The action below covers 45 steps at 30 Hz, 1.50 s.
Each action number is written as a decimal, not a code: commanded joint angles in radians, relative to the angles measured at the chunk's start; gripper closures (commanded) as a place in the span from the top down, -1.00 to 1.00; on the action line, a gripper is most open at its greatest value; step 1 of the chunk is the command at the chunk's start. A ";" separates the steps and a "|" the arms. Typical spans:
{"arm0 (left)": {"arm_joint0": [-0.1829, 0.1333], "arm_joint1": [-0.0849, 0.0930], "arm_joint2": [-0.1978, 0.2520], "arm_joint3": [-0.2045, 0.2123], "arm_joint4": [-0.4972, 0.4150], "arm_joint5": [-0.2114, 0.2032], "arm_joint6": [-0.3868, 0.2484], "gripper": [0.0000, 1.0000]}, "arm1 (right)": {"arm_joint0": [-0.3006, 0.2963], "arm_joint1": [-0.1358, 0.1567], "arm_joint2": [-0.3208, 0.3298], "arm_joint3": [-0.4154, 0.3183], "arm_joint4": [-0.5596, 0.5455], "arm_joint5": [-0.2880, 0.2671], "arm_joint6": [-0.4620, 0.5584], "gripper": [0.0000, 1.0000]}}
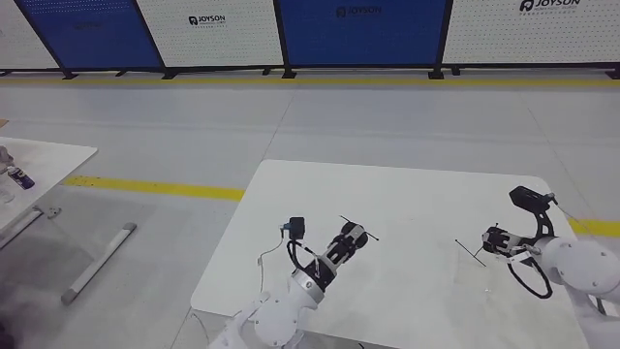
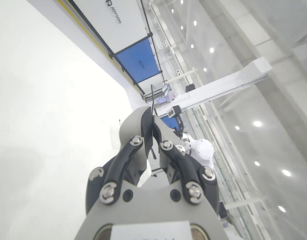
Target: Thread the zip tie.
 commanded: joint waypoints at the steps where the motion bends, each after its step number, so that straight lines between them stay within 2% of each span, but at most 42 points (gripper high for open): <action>1: -0.017 -0.006 0.032 0.033 0.044 0.018 0.026 -1.00 | 0.000 0.000 0.000 0.000 0.000 0.000 0.000 -1.00; 3: -0.032 -0.012 0.053 0.057 0.055 0.022 0.049 -1.00 | 0.000 0.000 0.000 0.000 0.000 0.000 0.000 -1.00; 11: -0.034 -0.013 0.056 0.059 0.051 0.022 0.051 -1.00 | -0.002 0.000 0.000 0.000 0.003 -0.003 -0.006 -1.00; 16: -0.034 -0.013 0.056 0.059 0.051 0.022 0.051 -1.00 | -0.033 -0.009 0.027 -0.015 0.139 -0.044 -0.092 -1.00; 21: -0.034 -0.013 0.056 0.059 0.051 0.022 0.051 -1.00 | -0.073 -0.017 0.047 -0.089 0.254 -0.051 -0.178 -1.00; 22: -0.034 -0.013 0.056 0.059 0.051 0.022 0.051 -1.00 | -0.074 -0.019 0.038 -0.098 0.261 -0.046 -0.183 -1.00; 24: -0.034 -0.013 0.056 0.059 0.051 0.022 0.051 -1.00 | -0.063 -0.026 0.008 -0.097 0.279 -0.001 -0.200 -1.00; 40: -0.034 -0.013 0.056 0.059 0.051 0.022 0.051 -1.00 | -0.059 -0.027 0.003 -0.095 0.281 0.002 -0.199 -1.00; 45: -0.034 -0.013 0.056 0.059 0.051 0.022 0.051 -1.00 | -0.084 -0.034 -0.005 -0.107 0.319 -0.022 -0.262 -1.00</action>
